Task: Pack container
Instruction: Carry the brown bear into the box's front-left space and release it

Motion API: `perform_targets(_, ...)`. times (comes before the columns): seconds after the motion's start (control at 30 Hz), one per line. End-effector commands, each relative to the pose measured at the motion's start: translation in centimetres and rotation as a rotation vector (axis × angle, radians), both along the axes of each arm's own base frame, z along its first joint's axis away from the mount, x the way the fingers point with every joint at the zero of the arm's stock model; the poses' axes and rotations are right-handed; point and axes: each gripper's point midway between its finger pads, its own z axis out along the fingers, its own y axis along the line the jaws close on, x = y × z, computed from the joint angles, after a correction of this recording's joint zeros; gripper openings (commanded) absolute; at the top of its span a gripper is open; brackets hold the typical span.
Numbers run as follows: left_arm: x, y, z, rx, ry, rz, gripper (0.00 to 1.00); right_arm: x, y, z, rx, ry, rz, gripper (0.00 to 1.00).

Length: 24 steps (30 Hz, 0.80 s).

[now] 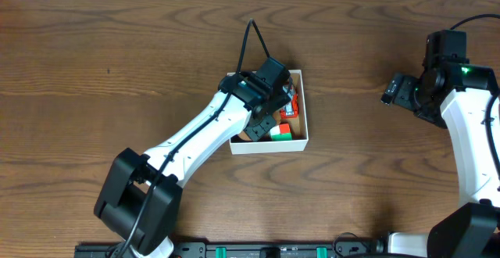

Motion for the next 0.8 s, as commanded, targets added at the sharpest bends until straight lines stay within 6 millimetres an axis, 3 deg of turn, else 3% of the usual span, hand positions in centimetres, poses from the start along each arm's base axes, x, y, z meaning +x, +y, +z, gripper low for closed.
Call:
perform_targets(0.0,-0.3,0.3,-1.0,0.028,0.025,-0.019,0.06,-0.1,-0.2,0.0,-0.014,0.004,0.007,0.99)
perform_targets(0.13,-0.7,0.7,-1.1,0.041,0.042,-0.018,0.09,-0.1,-0.2,0.0,-0.014,0.004,0.007,0.99)
perform_targets(0.27,-1.2,1.0,-1.2,0.056,0.062,-0.019,0.47,-0.1,-0.2,0.0,-0.015,0.004,0.007,0.99)
perform_targets(0.3,-1.3,1.1,-1.1,0.059,0.065,-0.019,0.51,-0.1,-0.2,0.0,-0.014,0.004,0.007,0.99)
perform_targets(0.5,-1.3,1.1,-0.4,0.053,0.057,-0.018,0.68,-0.1,-0.2,0.0,-0.015,0.004,0.007,0.99)
perform_targets(0.77,-1.0,0.9,1.9,0.012,0.004,-0.018,0.81,-0.1,-0.3,0.0,-0.021,0.005,0.005,0.99)
